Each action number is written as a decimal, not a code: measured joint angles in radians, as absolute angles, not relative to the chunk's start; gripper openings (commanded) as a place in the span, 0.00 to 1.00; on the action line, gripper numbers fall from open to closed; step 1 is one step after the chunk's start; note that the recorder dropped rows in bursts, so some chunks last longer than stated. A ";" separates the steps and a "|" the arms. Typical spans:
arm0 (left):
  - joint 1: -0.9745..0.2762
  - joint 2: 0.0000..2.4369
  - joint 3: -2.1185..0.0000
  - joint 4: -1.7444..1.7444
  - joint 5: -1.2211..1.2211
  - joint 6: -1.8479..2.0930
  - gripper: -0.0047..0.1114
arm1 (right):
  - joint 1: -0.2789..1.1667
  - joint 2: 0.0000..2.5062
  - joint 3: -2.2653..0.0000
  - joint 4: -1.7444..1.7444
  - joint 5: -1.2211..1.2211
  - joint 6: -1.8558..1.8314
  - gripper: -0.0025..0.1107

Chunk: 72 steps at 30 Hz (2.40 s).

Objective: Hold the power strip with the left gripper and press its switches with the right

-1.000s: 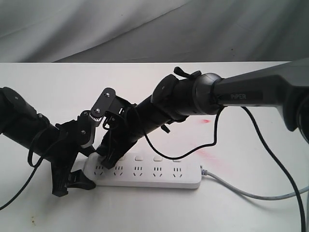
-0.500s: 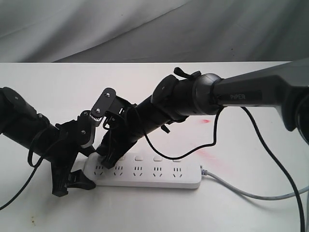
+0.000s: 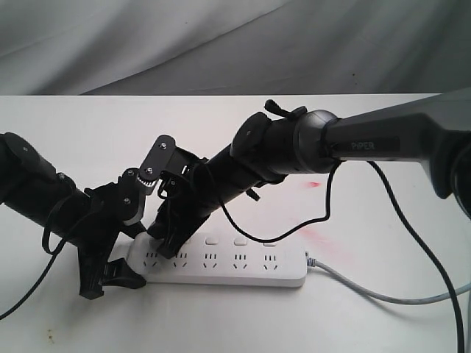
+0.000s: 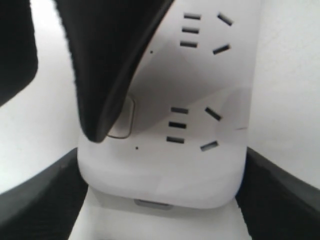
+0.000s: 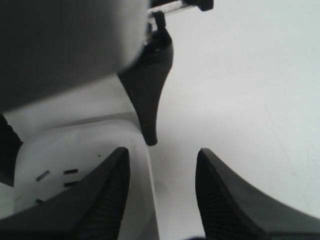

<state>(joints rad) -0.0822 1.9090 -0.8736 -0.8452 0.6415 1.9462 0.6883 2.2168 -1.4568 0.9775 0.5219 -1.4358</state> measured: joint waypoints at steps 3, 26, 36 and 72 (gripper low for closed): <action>-0.082 1.909 -0.874 -0.845 0.642 1.946 0.56 | 0.688 2.217 -1.457 0.974 0.526 -1.438 0.38; -0.082 1.911 -0.874 -0.845 0.640 1.944 0.56 | 0.688 2.229 -1.459 0.967 0.534 -1.470 0.38; -0.082 1.911 -0.874 -0.845 0.640 1.944 0.56 | 0.688 2.243 -1.469 0.974 0.547 -1.492 0.38; -0.082 1.911 -0.874 -0.845 0.639 1.946 0.56 | 0.609 2.081 -1.340 0.974 0.561 -1.471 0.38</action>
